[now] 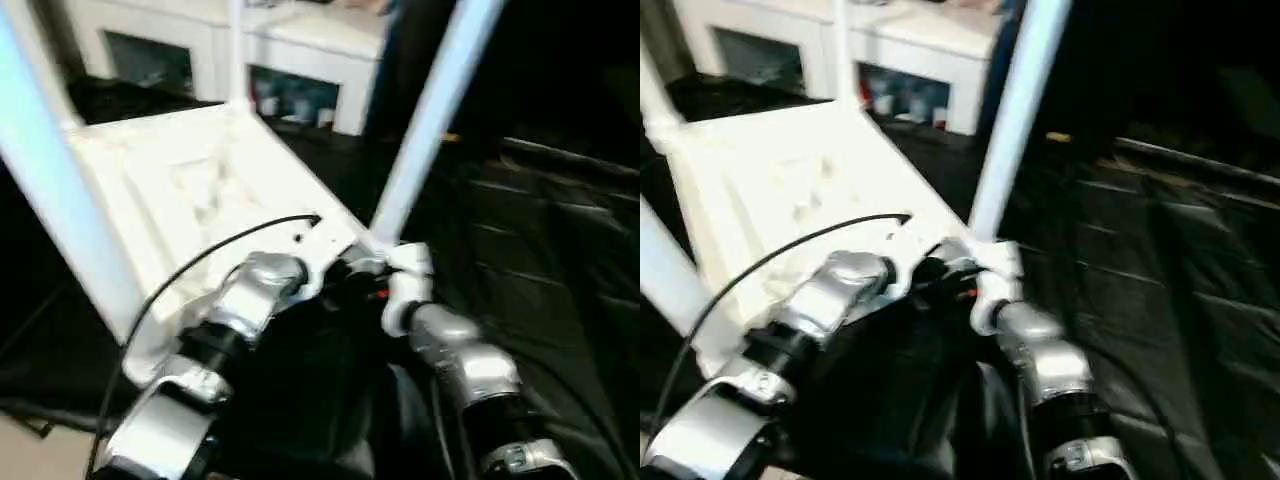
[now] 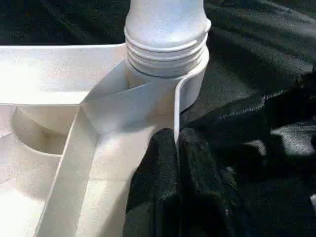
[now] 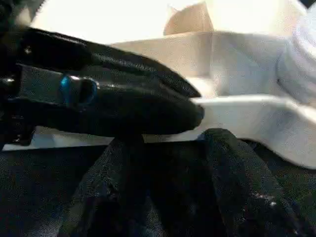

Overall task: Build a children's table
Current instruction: Rotate leg to tighten

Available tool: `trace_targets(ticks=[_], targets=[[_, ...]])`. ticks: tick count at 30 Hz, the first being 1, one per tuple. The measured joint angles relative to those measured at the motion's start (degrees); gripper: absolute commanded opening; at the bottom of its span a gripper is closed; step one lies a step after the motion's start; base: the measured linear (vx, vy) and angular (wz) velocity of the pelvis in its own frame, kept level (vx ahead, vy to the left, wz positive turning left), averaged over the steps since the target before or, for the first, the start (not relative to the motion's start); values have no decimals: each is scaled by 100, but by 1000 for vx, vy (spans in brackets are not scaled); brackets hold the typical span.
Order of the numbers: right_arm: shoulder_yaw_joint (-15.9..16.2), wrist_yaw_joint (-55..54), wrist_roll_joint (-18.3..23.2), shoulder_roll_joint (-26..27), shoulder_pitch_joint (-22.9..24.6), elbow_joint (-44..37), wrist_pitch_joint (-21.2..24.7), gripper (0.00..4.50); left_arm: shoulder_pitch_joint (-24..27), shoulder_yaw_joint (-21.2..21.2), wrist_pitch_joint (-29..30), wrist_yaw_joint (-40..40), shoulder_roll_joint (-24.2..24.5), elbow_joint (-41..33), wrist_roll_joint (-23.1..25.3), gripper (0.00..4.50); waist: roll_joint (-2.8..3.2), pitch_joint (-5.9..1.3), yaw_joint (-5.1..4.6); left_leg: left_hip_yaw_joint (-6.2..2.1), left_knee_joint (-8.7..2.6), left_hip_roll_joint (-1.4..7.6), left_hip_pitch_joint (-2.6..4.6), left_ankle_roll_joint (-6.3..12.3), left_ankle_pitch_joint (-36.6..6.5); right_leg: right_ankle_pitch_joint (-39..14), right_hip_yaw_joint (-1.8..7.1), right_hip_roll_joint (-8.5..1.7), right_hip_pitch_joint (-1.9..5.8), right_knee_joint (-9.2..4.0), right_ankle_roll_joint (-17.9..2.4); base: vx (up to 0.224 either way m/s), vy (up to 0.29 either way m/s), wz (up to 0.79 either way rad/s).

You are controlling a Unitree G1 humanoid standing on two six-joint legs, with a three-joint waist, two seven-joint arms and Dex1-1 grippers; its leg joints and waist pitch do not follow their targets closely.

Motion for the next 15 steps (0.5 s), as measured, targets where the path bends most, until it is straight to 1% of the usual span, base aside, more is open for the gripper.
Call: trace_targets(ticks=[2, 3, 4, 5, 7, 8, 10, 12, 13, 15], targets=[[35, 187, -7, -196, 11, -114, -7, 267, 39, -18, -4, -168, 84, -90, -26, 0, 2, 1, 13, 1, -4, 0, -2, 2, -1, -2, 0, 0, -1, -2, 0, 0, 0, 0], [62, 355, -10, -389, 44, -237, 7, 279, 72, -19, -19, -291, 179, -154, -54, 0, 7, 5, 31, 1, -4, 0, -4, 2, -1, -2, -2, 0, -1, -3, -1, 0, 0, 0], [62, 476, -9, -551, 65, -323, 17, 279, 105, -25, -44, -370, 214, -192, -62, 0, 9, 6, 46, 3, -4, 0, -1, 2, -1, -2, 0, -1, -1, -3, -1, 0, 0, 0], [74, 597, -4, -640, 93, -403, 37, 291, 112, -27, -70, -406, 250, -199, -57, 0, 9, 6, 45, 4, -4, 2, 1, 1, 0, -2, 0, 0, 0, -1, -1, 0, 0, 0], [145, 1038, 90, -995, 204, -684, 165, 298, 169, -73, -161, -602, 354, -278, -75, 0, 32, 22, 58, 4, -2, 2, 6, 0, 0, -1, 2, 0, 4, 0, -1, 0, 0, 0], [161, 1295, 168, -1186, 245, -812, 246, 320, 208, -97, -196, -724, 429, -346, -102, 0, 43, 30, 62, 6, -2, 2, 6, 0, 1, -1, 4, 0, 4, 0, -1, 0, 0, 0], [123, 1743, 267, -1680, 341, -1079, 328, 331, 300, -121, -236, -1065, 672, -495, -174, 0, 48, 32, 75, 6, -3, 3, 11, 0, 1, -2, 4, 0, 8, 3, 1, 0, 0, 0], [-46, 2005, 290, -2009, 353, -1216, 334, 335, 396, -131, -296, -1395, 898, -623, -228, 0, 46, 31, 66, 6, -4, 3, 23, 0, 1, -16, 4, 2, 14, 3, 25, 0, 0, 0], [-46, 2202, 334, -2138, 379, -1309, 333, 354, 426, -152, -330, -1587, 1024, -717, -244, 0, 46, 31, 54, 6, -6, 4, 25, -1, 1, -17, 4, 2, 14, 3, 26, 0, 0, 0], [-23, 2502, 397, -2253, 436, -1385, 327, 377, 494, -219, -353, -1949, 1212, -871, -325, 0, 45, 30, 29, 6, -9, 4, 32, -1, 1, -18, 4, 3, 17, 2, 28, 0, 0, 0]])
